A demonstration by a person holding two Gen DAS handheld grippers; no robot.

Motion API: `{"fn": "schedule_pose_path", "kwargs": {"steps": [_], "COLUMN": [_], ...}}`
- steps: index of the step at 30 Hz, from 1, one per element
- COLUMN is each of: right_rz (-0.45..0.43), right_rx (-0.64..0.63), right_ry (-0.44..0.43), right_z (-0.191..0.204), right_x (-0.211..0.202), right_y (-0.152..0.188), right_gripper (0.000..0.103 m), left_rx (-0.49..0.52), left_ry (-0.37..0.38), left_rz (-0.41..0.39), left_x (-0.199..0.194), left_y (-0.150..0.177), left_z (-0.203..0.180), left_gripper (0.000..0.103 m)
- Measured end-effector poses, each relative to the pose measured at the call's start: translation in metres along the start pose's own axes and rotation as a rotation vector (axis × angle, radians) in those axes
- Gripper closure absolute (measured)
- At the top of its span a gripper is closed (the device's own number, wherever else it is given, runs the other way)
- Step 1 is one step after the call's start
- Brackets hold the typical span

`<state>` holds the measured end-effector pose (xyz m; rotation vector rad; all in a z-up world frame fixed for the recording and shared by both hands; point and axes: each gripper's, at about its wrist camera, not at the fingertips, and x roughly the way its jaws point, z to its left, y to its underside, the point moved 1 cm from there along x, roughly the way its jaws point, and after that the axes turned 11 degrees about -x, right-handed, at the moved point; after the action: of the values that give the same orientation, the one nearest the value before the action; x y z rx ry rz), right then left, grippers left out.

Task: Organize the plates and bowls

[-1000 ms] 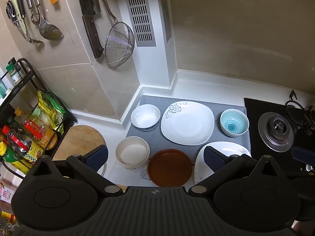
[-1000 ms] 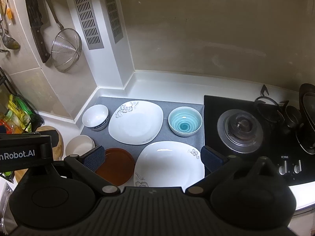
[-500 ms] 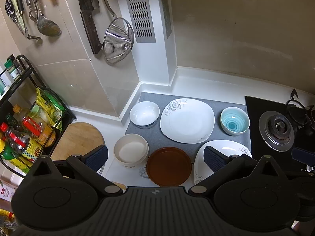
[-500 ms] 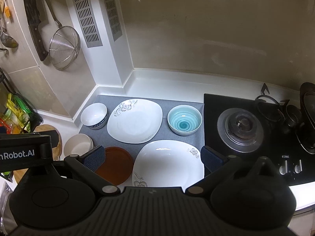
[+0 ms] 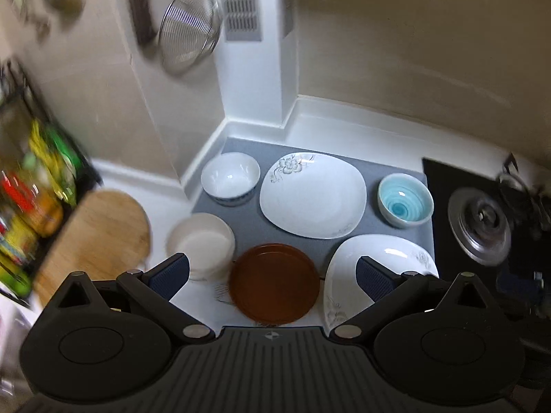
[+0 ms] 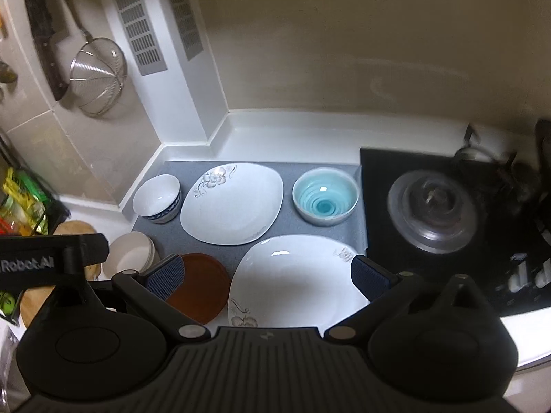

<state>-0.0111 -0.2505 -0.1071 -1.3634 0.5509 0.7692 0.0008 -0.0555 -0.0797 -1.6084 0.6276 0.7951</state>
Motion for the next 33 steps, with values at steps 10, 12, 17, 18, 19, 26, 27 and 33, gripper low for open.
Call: {"fn": "schedule_pose_path", "kwargs": {"steps": [10,12,17,18,19,26,27,33], "right_rz": [-0.117,-0.071,0.014,0.025,0.034,0.059,0.052,0.073], "right_rx": [0.080,0.160,0.212,0.213,0.211,0.161,0.140,0.154], "right_ry": [0.012,-0.031,-0.060,-0.058,-0.057,-0.118,-0.108,-0.095], "right_z": [-0.090,-0.111,-0.132,-0.133,-0.134,-0.129,-0.126,-0.130], "right_x": [0.072,0.087,0.115,0.120,0.122,0.142,0.143,0.135], "right_y": [0.082,0.090,0.113,0.116,0.120,0.129,0.129,0.131], "right_gripper": [0.000,0.000,0.038,0.040,0.041,0.056,0.070,0.091], "left_rx": [0.021,0.014,-0.065,-0.075,-0.070,-0.080,-0.075,-0.014], "left_ry": [0.305,0.294,0.337,0.341,0.344,0.352,0.365,0.389], "left_rz": [0.223,0.282,0.424,0.445,0.462,0.562,0.559,0.566], "left_x": [0.139,0.164,0.208,0.212,0.215,0.240,0.242,0.234], "left_y": [0.063,0.070,0.080,0.081,0.082,0.086,0.086,0.089], "left_z": [0.008,0.006,0.010,0.010,0.008,0.001,0.001,-0.001], "left_gripper": [0.028,0.067,0.073,0.073,0.073,0.077,0.075,0.078]}}
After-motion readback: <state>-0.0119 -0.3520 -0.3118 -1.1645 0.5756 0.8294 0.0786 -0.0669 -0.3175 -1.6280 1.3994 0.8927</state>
